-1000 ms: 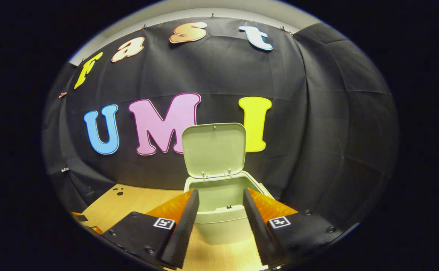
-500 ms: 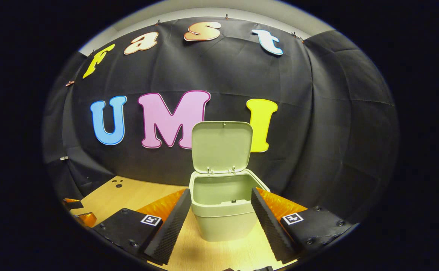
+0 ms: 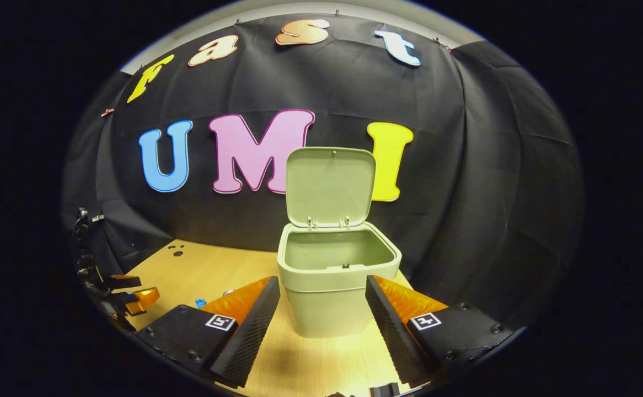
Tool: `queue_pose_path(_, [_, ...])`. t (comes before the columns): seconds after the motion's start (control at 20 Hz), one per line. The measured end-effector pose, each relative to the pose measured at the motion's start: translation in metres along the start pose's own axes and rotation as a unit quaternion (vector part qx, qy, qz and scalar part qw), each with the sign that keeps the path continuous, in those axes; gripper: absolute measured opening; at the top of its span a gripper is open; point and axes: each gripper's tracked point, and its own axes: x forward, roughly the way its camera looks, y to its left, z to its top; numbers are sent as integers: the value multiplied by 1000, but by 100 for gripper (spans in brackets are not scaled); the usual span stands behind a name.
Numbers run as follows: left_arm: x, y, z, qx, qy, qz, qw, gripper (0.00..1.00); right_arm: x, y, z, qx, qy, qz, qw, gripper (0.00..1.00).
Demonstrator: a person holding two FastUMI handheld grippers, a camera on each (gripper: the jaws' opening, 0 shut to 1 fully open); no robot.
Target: Press the lid of the desktop garbage bin to open it, pick up the crumpled paper on the desktop and throw it into the bin, then pick up the pop can on the desktop and drop it into the bin, and finally close the garbage bin lid.
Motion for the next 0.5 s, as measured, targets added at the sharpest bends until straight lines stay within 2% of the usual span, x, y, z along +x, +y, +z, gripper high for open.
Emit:
queue_pose_path(0.3, [62, 9, -35, -6, 65, -2, 998, 96, 20, -8, -13, -22, 20, 3, 1000, 98])
queue_pose_path(0.5, [101, 2, -61, 1, 109, -11, 994, 96, 30, 5, -30, -18, 46, 22, 999, 98])
